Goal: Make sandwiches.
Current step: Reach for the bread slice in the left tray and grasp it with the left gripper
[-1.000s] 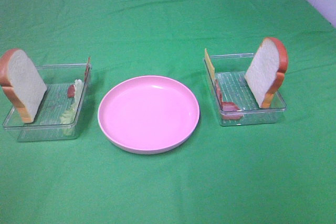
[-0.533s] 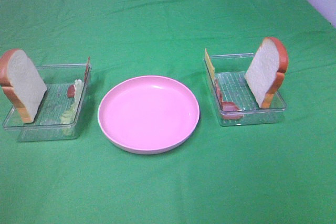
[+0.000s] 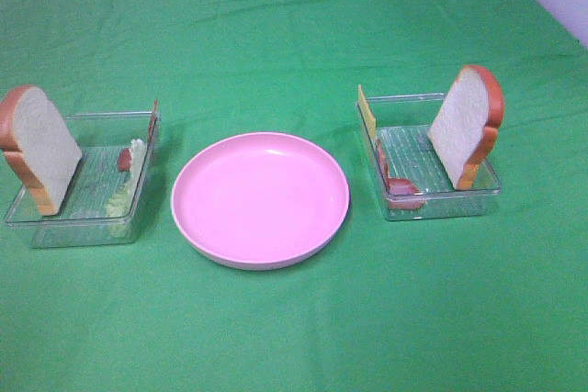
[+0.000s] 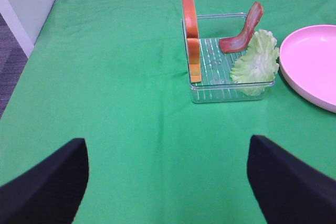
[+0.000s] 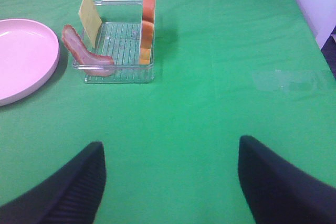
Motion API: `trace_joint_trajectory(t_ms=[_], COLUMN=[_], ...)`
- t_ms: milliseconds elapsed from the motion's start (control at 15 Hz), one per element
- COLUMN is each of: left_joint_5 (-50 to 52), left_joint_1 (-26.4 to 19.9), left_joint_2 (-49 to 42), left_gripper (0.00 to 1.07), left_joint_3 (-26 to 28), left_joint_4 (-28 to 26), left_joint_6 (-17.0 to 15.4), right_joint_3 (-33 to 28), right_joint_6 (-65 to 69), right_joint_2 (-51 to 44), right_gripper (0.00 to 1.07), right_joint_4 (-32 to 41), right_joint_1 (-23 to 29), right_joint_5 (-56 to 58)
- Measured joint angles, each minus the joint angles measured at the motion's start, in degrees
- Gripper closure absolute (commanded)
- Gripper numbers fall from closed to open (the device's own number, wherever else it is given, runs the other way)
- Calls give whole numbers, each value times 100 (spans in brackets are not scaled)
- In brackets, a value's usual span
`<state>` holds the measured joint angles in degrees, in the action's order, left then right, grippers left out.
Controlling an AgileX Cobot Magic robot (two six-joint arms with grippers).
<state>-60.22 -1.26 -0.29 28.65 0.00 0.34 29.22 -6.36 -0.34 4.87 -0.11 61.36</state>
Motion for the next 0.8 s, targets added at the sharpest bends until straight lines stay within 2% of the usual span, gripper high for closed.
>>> trace_joint_trajectory(t_ms=[333,533,800], left_joint_5=[0,413,1106], left_joint_1=[0,0,0], left_joint_2=[0,201,1553], left_gripper=[27,27,27], left_joint_3=[0,195,361], left_joint_4=[0,178,97], left_joint_6=[0,0,0], right_joint_3=[0,0,0], right_joint_6=[0,0,0], right_joint_2=[0,0,0], right_gripper=[39,39,39], right_joint_4=[0,0,0], right_joint_1=[0,0,0], right_joint_5=[0,0,0])
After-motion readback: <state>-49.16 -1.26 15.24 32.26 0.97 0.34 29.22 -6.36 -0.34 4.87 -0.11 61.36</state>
